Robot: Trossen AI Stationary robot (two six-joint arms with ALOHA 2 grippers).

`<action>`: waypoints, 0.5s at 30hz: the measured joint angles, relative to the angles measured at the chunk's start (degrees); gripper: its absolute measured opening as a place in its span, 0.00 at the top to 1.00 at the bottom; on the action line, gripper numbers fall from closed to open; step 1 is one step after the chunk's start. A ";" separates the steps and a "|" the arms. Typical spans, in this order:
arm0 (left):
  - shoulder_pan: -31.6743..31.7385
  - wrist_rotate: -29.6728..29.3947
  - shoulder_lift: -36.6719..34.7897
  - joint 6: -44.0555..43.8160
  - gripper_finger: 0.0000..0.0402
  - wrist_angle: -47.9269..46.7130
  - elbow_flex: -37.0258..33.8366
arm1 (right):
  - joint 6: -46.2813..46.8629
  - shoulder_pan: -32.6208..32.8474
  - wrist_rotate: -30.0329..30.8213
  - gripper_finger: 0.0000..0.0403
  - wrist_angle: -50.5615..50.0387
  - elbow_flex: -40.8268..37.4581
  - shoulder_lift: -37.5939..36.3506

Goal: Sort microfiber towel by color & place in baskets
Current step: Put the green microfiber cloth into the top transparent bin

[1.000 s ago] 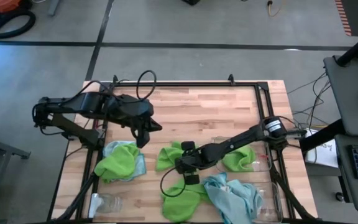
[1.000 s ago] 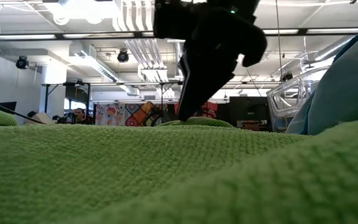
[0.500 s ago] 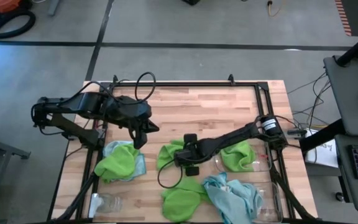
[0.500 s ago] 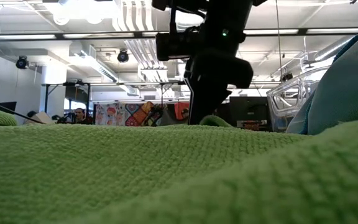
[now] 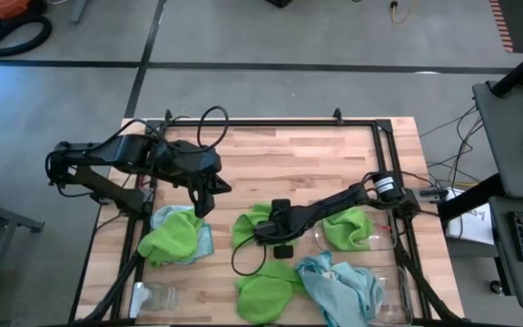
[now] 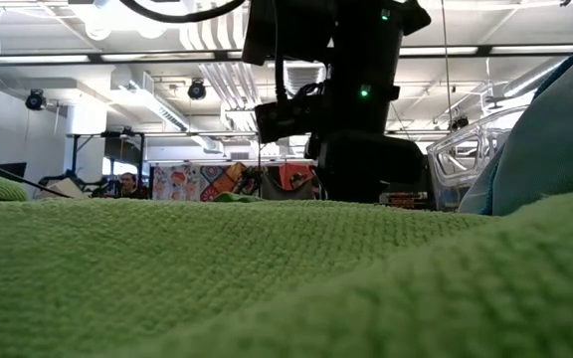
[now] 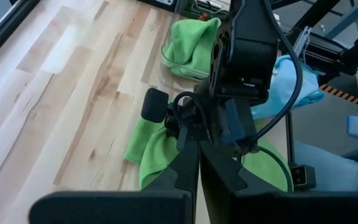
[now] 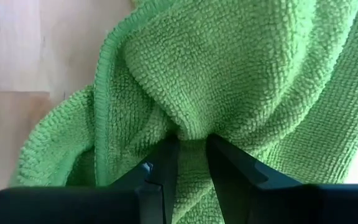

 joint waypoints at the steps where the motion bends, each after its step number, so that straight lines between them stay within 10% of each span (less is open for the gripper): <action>1: 0.00 0.02 0.01 0.00 1.00 0.00 0.00 | 0.00 0.04 0.03 0.79 0.00 0.03 0.23; 15: 0.00 0.02 0.04 0.46 1.00 0.00 0.00 | 1.78 0.02 -0.29 0.94 -0.55 -0.31 -1.41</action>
